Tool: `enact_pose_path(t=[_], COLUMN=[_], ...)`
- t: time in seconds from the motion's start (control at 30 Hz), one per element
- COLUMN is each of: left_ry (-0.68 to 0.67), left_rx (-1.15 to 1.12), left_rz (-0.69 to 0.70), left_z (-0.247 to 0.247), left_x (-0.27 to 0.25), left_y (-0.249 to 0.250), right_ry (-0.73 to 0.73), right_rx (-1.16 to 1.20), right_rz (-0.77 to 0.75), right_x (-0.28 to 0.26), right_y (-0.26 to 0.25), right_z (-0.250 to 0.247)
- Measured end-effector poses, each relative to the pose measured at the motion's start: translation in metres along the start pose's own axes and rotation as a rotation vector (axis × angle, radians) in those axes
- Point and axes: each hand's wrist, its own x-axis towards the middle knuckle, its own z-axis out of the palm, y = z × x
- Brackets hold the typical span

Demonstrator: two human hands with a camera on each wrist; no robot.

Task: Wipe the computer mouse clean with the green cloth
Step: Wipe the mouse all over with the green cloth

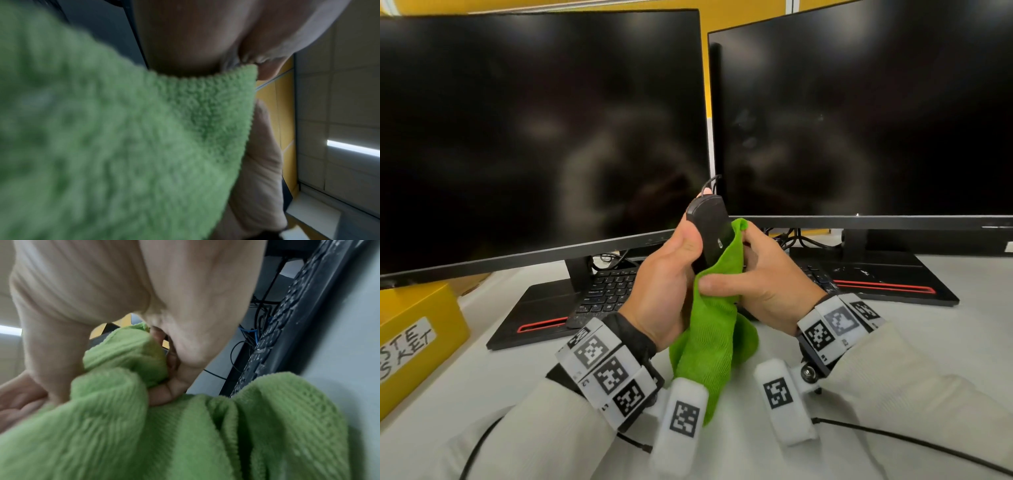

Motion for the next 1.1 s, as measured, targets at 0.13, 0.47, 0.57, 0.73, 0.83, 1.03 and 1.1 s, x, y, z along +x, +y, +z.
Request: enact_pose_path(t=[0.13,0.47,0.57,0.73,0.83,1.03,1.1], left_ry=[-0.006,-0.008,-0.028,-0.014,-0.002,-0.002,0.010], left_rx=[-0.034,-0.015,0.009,0.046,0.089,0.103,0.124], left_rz=[0.003,0.033,0.028,0.025,0.070,0.063,0.077], left_z=[-0.009,-0.019,-0.016,-0.010,-0.005,-0.006,-0.009], left_x=[0.002,0.007,0.005,0.005,0.006,0.009,0.011], left_y=[0.007,0.004,-0.001,-0.004,-0.004,-0.010,-0.007], right_ry=[-0.018,0.113,0.135,0.159,0.215,0.198,0.137], right_rx=[0.121,0.022,-0.010,-0.057,-0.154,-0.164,-0.107], right_rz=[0.022,0.050,0.043,0.022,-0.034,-0.040,0.008], right_x=[-0.003,-0.002,-0.002,0.003,0.006,0.003,0.004], right_y=[-0.005,-0.011,-0.011,-0.007,-0.003,0.004,0.001], right_z=[-0.005,0.003,0.006,0.016,0.021,0.016,0.010])
